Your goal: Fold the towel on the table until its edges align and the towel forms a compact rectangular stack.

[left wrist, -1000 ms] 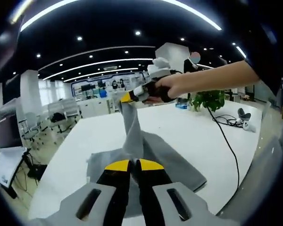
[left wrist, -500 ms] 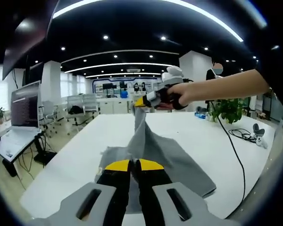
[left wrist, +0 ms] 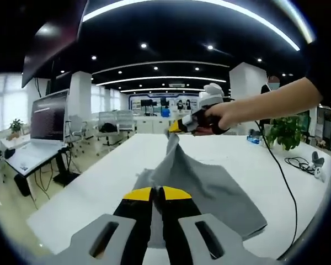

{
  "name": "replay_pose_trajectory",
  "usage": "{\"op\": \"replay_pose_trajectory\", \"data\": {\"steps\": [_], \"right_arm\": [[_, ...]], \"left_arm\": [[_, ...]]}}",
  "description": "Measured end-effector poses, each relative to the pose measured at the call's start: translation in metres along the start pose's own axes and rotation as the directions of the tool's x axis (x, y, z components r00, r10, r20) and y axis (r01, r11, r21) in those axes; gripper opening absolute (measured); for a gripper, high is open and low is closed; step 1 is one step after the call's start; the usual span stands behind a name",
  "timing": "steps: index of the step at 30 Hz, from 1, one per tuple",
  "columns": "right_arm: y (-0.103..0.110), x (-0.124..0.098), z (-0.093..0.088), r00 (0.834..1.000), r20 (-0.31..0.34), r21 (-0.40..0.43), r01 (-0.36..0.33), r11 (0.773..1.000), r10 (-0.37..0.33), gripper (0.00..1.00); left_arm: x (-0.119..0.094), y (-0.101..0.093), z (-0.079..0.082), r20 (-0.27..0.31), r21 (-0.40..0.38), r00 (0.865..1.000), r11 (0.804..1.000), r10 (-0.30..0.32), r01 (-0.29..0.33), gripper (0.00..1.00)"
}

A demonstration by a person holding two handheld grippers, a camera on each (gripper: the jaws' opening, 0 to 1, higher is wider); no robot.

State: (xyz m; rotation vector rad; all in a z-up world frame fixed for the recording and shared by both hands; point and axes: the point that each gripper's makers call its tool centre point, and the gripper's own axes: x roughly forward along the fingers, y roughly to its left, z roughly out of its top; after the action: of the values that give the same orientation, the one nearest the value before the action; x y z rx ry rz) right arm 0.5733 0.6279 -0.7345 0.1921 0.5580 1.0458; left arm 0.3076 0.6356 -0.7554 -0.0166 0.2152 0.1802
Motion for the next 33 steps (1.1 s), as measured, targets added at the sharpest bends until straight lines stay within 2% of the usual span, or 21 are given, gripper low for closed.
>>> {"op": "replay_pose_trajectory", "data": {"steps": [6, 14, 17, 24, 28, 33], "right_arm": [[-0.001, 0.019, -0.020, 0.998, -0.055, -0.043, 0.005, 0.999, -0.007, 0.01], [-0.002, 0.047, -0.041, 0.996, -0.083, -0.063, 0.018, 0.998, -0.023, 0.02], [-0.006, 0.056, -0.055, 0.991, -0.124, -0.063, 0.040, 0.997, -0.048, 0.02], [-0.012, 0.077, -0.071, 0.989, -0.132, -0.074, 0.062, 0.995, -0.071, 0.02], [-0.016, 0.088, -0.080, 0.987, -0.138, -0.075, 0.073, 0.994, -0.083, 0.02], [-0.021, 0.102, -0.091, 0.984, -0.154, -0.098, 0.072, 0.993, -0.087, 0.03]], "left_arm": [[0.006, 0.014, -0.020, -0.028, -0.034, 0.998, 0.998, 0.047, -0.048, 0.05], [0.014, 0.026, -0.049, -0.084, -0.052, 0.992, 0.994, 0.091, -0.096, 0.05], [0.016, 0.032, -0.064, -0.113, -0.066, 0.987, 0.990, 0.116, -0.124, 0.05], [0.023, 0.037, -0.082, -0.148, -0.063, 0.980, 0.988, 0.130, -0.141, 0.06], [0.029, 0.045, -0.099, -0.172, -0.067, 0.975, 0.986, 0.142, -0.155, 0.06], [0.034, 0.055, -0.113, -0.196, -0.089, 0.968, 0.980, 0.155, -0.175, 0.06]]}}
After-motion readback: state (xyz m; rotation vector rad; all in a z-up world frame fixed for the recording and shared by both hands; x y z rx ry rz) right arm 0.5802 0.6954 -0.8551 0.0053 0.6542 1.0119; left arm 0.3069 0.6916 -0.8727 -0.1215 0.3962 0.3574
